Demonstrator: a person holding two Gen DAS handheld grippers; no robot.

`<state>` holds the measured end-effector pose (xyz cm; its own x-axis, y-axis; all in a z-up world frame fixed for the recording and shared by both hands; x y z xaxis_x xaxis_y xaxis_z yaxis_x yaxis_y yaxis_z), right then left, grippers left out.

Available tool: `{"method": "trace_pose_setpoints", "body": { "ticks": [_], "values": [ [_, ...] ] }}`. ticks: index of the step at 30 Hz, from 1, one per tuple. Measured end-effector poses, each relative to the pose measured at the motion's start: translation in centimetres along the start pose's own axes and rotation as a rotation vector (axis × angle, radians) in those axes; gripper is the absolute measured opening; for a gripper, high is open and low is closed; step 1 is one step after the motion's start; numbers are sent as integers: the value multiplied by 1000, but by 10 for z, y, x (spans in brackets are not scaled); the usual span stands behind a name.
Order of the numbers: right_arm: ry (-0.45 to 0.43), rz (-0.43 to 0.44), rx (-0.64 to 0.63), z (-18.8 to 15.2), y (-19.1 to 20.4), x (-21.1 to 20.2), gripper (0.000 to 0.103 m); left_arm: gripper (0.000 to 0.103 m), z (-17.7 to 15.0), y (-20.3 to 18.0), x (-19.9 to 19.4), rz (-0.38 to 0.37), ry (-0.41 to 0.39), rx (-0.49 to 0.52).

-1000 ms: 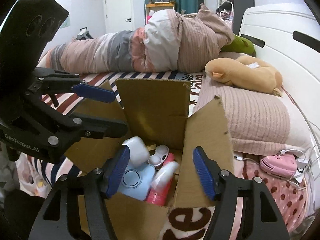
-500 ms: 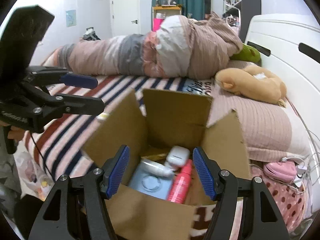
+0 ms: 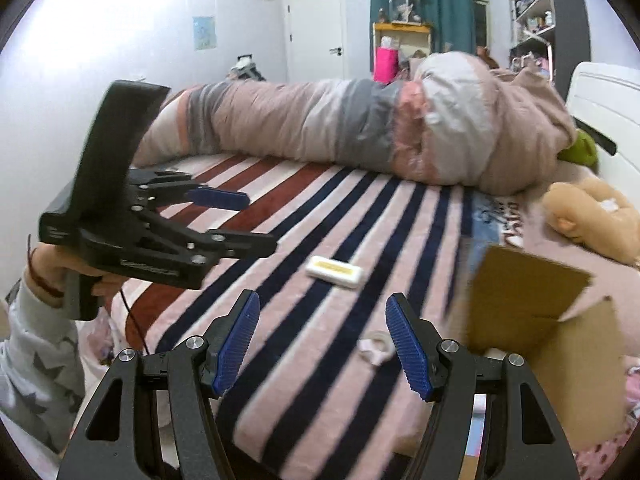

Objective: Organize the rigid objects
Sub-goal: 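Grasp the white KATO-KATO soap bar with the left gripper while the right grasps the tape roll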

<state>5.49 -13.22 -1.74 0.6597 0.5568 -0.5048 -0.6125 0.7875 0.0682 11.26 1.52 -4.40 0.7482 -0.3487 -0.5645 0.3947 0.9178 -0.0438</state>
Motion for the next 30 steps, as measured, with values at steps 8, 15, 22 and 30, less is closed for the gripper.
{"method": "trace_pose_setpoints", "body": {
  "ticks": [8, 15, 22, 30],
  "values": [
    [106, -97, 32, -42, 6, 63, 63, 66, -39, 36, 54, -78, 51, -54],
    [209, -214, 56, -89, -22, 111, 62, 66, -60, 39, 117, -148, 95, -69],
    [227, -342, 77, -106, -53, 142, 52, 66, -65, 45, 158, -135, 73, -75],
    [224, -362, 80, -113, -59, 150, 49, 74, -60, 44, 179, -158, 83, -69]
  ]
}}
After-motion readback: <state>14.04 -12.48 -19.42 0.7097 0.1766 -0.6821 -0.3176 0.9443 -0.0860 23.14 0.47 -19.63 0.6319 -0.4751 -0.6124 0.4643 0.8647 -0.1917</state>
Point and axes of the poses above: each gripper's, at about its wrist camera, not at the fingertips, and x roughly the way its jaws point, y to its left, z to its top, the point moved 5 cm from there along x, roughly the way its jaws point, and after that the axes turned 11 degrees about -y, right-handed, at the moved point
